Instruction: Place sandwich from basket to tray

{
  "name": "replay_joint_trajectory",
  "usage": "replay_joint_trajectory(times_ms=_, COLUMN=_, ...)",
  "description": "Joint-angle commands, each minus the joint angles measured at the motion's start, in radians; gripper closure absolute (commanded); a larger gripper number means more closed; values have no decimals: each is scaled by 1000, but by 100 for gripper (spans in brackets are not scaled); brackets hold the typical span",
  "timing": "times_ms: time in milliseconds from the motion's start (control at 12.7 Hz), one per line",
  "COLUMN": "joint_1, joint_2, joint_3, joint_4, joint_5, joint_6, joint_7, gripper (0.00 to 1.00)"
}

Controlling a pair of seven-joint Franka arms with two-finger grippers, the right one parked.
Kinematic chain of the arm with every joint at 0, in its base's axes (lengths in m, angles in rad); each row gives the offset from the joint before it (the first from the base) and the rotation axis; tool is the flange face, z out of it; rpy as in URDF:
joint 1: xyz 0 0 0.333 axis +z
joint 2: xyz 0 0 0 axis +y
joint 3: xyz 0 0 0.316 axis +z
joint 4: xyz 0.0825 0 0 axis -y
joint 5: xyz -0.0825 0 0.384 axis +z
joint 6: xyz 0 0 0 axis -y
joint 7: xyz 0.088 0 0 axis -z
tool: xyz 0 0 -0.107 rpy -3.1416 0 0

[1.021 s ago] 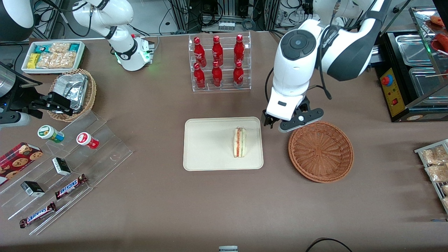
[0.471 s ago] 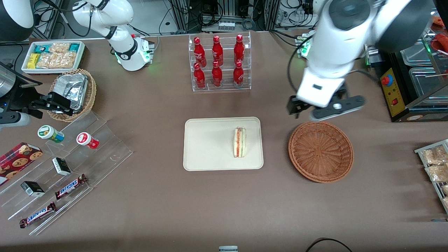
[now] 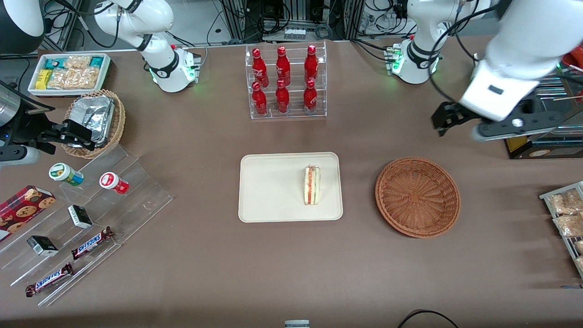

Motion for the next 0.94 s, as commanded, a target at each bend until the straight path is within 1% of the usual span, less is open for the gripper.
replay_joint_trajectory(times_ms=0, joint_1=79, joint_2=-19, joint_3=-5, joint_4=24, joint_5=-47, joint_6=-35, joint_7=98, gripper=0)
replay_joint_trajectory(times_ms=79, joint_1=84, joint_2=-30, joint_3=4, joint_4=24, joint_5=-51, joint_6=-40, joint_7=127, gripper=0)
replay_joint_trajectory(times_ms=236, joint_1=84, joint_2=-39, joint_3=55, joint_4=17, joint_5=-68, joint_6=-90, joint_7=182, gripper=0)
replay_joint_trajectory(times_ms=393, joint_1=87, joint_2=-54, joint_3=138, joint_4=14, joint_5=-152, joint_6=-101, joint_7=224, gripper=0)
replay_joint_trajectory(times_ms=707, joint_1=90, joint_2=-56, joint_3=140, joint_4=5, joint_5=-151, joint_6=-138, joint_7=230, gripper=0)
replay_joint_trajectory(times_ms=864, joint_1=88, joint_2=-54, joint_3=129, joint_4=-57, joint_5=-153, joint_6=-130, joint_7=253, gripper=0)
